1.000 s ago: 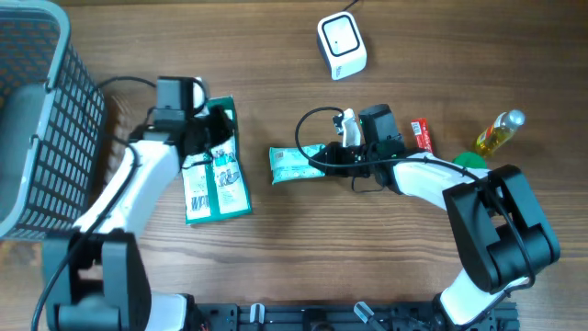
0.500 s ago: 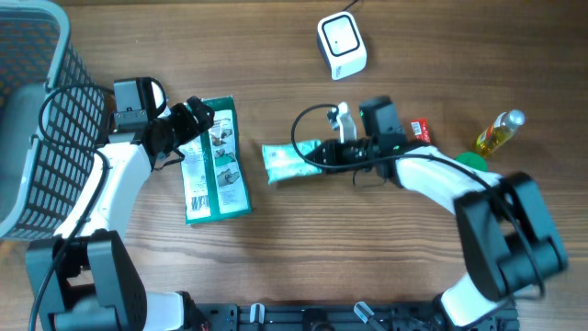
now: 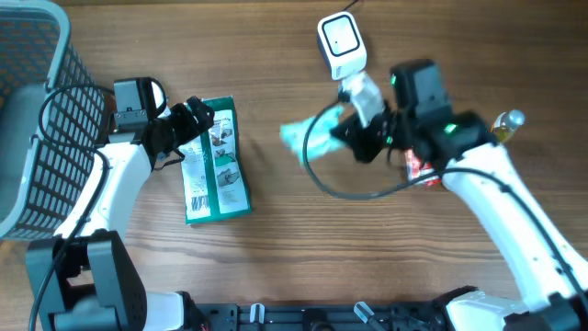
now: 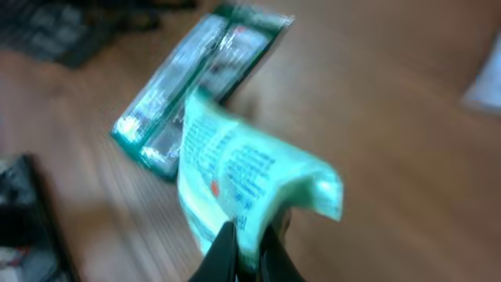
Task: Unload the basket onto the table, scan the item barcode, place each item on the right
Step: 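Lift the wipes pouch with the right gripper to the scanner window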
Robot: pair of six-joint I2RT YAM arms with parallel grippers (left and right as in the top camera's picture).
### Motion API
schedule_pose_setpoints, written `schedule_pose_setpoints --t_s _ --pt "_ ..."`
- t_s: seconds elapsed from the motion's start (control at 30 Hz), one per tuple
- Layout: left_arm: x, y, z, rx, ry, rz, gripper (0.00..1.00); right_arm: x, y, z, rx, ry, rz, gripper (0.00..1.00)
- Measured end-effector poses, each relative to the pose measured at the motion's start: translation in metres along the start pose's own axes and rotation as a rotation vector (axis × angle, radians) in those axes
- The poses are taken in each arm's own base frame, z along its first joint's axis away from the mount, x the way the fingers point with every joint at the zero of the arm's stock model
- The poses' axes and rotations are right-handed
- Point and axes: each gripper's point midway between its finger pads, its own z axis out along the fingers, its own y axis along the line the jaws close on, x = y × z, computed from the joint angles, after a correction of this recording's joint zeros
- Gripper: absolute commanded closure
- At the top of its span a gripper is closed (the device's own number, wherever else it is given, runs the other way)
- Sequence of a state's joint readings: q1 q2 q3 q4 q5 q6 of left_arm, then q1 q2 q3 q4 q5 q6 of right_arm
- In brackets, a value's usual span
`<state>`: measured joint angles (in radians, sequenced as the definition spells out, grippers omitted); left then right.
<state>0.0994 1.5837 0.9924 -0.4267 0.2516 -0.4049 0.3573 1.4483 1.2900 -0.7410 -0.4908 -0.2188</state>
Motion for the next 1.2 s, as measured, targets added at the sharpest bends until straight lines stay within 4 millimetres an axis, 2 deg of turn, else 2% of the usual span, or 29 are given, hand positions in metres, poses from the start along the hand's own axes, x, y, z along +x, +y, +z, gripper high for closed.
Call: schedule_pose_setpoints --t_s 0.07,0.17,0.2,0.27,0.37,0.57,0.73,0.77,0.8,0.9,1.0,1.1,1.2 --pt "0.0 0.0 0.0 -0.001 -0.001 0.0 0.0 -0.04 -0.012 -0.035 0.138 -0.049 -0.101 0.96" --pt "0.0 0.0 0.0 -0.001 0.0 0.0 0.0 -0.083 -0.029 -0.076 0.328 -0.119 -0.259 0.96" --pt "0.0 0.0 0.0 -0.001 0.0 0.0 0.0 -0.093 -0.035 -0.084 0.384 -0.134 -0.313 0.96" --pt "0.0 0.0 0.0 -0.001 0.0 0.0 0.0 -0.095 -0.051 -0.085 0.472 -0.092 -0.417 0.96" --pt "0.0 0.0 0.0 -0.001 -0.001 0.0 0.0 -0.096 -0.081 -0.061 0.551 -0.014 -0.516 0.96" --pt "0.0 0.0 0.0 -0.002 0.002 -0.001 0.0 -0.1 -0.152 0.005 0.706 0.09 -0.61 0.96" --pt "0.0 0.0 0.0 -0.001 0.0 -0.001 0.0 -0.094 -0.191 0.049 0.787 0.149 -0.672 0.96" --pt "0.0 0.0 0.0 -0.001 0.0 0.0 0.0 -0.092 -0.209 0.063 0.848 0.172 -0.69 0.96" --pt "0.0 0.0 0.0 -0.001 0.0 0.0 0.0 -0.085 -0.217 0.07 0.868 0.2 -0.688 0.96" --pt "0.0 0.0 0.0 0.0 -0.001 0.0 0.0 -0.093 -0.232 0.076 0.95 0.171 -0.693 0.96" --pt "0.0 0.0 0.0 -0.001 0.0 0.0 0.0 -0.085 -0.236 0.083 0.947 0.199 -0.697 0.96" --pt "0.0 0.0 0.0 -0.001 0.0 0.0 0.0 -0.082 -0.229 0.09 0.91 0.208 -0.71 0.96" --pt "0.0 0.0 0.0 -0.001 0.0 0.0 0.0 -0.077 -0.212 0.104 0.85 0.225 -0.736 0.96"
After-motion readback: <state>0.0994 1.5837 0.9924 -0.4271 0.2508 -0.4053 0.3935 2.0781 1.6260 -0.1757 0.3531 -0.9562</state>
